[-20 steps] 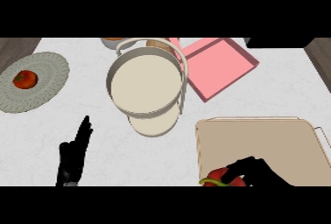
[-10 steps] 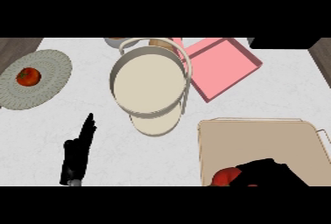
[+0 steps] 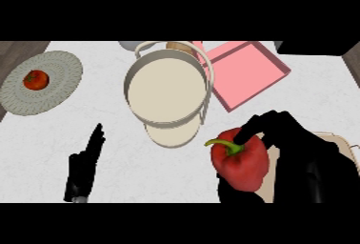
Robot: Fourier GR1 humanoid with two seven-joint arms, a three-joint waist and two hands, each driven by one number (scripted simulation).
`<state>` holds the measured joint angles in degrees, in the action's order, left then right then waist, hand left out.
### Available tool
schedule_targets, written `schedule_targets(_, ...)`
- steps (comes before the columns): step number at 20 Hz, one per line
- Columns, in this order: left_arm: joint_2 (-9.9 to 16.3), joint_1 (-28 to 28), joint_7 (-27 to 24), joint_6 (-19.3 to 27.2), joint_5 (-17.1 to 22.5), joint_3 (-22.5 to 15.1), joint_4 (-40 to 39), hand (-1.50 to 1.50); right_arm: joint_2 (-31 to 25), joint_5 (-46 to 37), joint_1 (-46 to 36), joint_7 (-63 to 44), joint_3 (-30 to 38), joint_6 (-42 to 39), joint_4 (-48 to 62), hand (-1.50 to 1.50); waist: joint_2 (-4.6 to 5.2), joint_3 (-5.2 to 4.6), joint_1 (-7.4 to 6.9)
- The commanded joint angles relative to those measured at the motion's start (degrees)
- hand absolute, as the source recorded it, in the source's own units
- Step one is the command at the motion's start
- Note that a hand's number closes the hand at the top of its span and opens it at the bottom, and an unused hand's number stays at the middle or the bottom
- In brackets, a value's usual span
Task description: Pick the bell pepper from the tray and place it in the tiered basket
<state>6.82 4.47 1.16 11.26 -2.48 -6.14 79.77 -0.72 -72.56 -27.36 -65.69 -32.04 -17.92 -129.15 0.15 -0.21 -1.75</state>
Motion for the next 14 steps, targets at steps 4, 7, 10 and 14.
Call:
schedule_targets(4, 0.07, -2.41, 0.45, 0.43, 0.12, 1.5, -1.72, 0.0, 0.69, 12.73, -15.0, -8.31, 12.01, -0.91, 14.25, 1.5, 0.02, 0.11, 0.44)
schedule_targets(7, -0.36, -2.81, 1.72, 0.7, -0.34, 0.91, -0.68, 0.0, 0.69, 15.72, -21.15, -8.76, 12.54, -0.94, 20.92, 1.5, -0.13, 0.13, 0.64)
schedule_targets(10, -1.63, -1.84, -0.16, 1.34, -0.95, 0.08, -0.91, 0.0, 0.69, 16.55, -23.68, -3.97, 14.0, 4.12, 31.71, 1.5, 0.02, 0.15, 0.42)
schedule_targets(14, -0.08, 1.51, -1.08, -0.98, 0.41, 0.63, 0.38, 0.0, 0.7, 17.08, -27.47, -7.94, 11.07, 7.42, 38.93, 1.5, -0.1, 0.13, 0.11)
